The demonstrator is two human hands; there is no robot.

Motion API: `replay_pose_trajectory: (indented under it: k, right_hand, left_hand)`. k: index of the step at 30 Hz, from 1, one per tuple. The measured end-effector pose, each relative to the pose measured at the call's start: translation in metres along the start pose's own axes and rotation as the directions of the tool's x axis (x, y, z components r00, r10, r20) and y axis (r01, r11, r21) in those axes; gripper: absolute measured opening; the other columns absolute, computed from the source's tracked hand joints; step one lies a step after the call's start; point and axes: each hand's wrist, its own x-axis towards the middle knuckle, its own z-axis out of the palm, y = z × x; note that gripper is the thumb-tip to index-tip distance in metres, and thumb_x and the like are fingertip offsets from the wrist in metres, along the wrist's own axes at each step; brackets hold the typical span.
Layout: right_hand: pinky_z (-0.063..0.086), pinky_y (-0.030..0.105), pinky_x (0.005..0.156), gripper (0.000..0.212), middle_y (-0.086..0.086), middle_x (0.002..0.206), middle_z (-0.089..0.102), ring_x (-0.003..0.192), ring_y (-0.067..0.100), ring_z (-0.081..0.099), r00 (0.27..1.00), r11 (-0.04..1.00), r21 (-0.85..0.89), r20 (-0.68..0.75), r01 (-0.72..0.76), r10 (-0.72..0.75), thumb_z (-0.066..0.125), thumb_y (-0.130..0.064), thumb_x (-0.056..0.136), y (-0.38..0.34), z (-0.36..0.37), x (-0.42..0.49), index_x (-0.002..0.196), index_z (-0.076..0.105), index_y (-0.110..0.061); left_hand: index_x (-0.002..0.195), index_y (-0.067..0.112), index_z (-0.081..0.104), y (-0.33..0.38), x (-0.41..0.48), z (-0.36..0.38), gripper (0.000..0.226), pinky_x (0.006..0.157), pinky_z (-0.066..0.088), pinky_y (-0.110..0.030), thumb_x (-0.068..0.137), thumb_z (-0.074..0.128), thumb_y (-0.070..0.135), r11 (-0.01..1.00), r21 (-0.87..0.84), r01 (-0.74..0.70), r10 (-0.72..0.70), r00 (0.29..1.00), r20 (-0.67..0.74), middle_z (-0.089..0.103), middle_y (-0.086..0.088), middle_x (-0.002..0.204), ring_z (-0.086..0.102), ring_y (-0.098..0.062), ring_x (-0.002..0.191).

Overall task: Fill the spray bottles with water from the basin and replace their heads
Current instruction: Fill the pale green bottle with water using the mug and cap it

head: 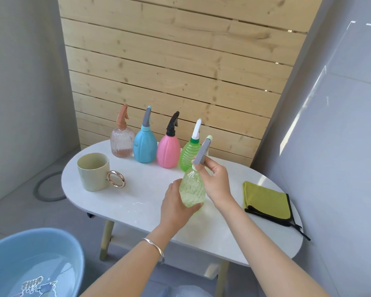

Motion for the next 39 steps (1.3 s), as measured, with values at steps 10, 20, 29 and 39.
replay_pose_trajectory:
  k: [10,20,29,39]
  right_hand:
    - [0.041,0.008,0.083,0.031,-0.012,0.109,0.067,0.106,0.0,0.058,1.0,0.995,-0.104,0.029,0.003,0.0,0.064,-0.029,0.089,-0.008,-0.003,-0.005,0.117,0.066,-0.017]
    - [0.038,0.012,0.09,0.032,-0.014,0.114,0.064,0.109,0.002,0.056,0.984,0.98,-0.193,0.177,0.055,-0.02,0.065,-0.025,0.089,-0.008,-0.014,0.002,0.12,0.062,-0.022]
    - [0.037,0.015,0.1,0.06,-0.019,0.132,0.051,0.12,-0.008,0.044,0.964,0.988,-0.117,0.233,-0.103,0.128,0.058,-0.058,0.084,0.005,-0.014,-0.009,0.136,0.045,-0.031]
    - [0.043,0.014,0.087,0.075,-0.013,0.116,0.057,0.108,0.004,0.054,0.984,0.983,-0.129,0.103,-0.134,0.148,0.084,-0.016,0.067,0.052,0.0,-0.029,0.124,0.039,-0.031]
  left_hand:
    - [0.13,0.014,0.038,0.005,0.002,-0.001,0.09,0.093,0.045,-0.037,0.061,0.087,0.042,0.997,0.068,0.037,-0.038,0.999,0.014,0.046,0.0,0.122,0.047,-0.02,0.117]
    - [0.136,0.03,0.036,0.01,0.024,-0.017,0.088,0.093,0.045,-0.031,0.065,0.087,0.038,0.997,-0.074,0.001,0.015,0.975,0.221,0.054,0.015,0.12,0.052,-0.012,0.116]
    - [0.129,0.039,0.037,0.014,0.023,-0.035,0.071,0.084,0.044,-0.015,0.078,0.078,0.013,0.966,-0.209,0.151,-0.052,0.908,0.415,0.052,0.015,0.125,0.048,-0.011,0.123]
    - [0.135,0.035,0.045,0.027,0.03,-0.045,0.048,0.114,0.026,-0.035,0.102,0.015,0.051,0.845,-0.342,0.41,-0.163,0.808,0.566,0.05,0.013,0.134,0.041,-0.007,0.127]
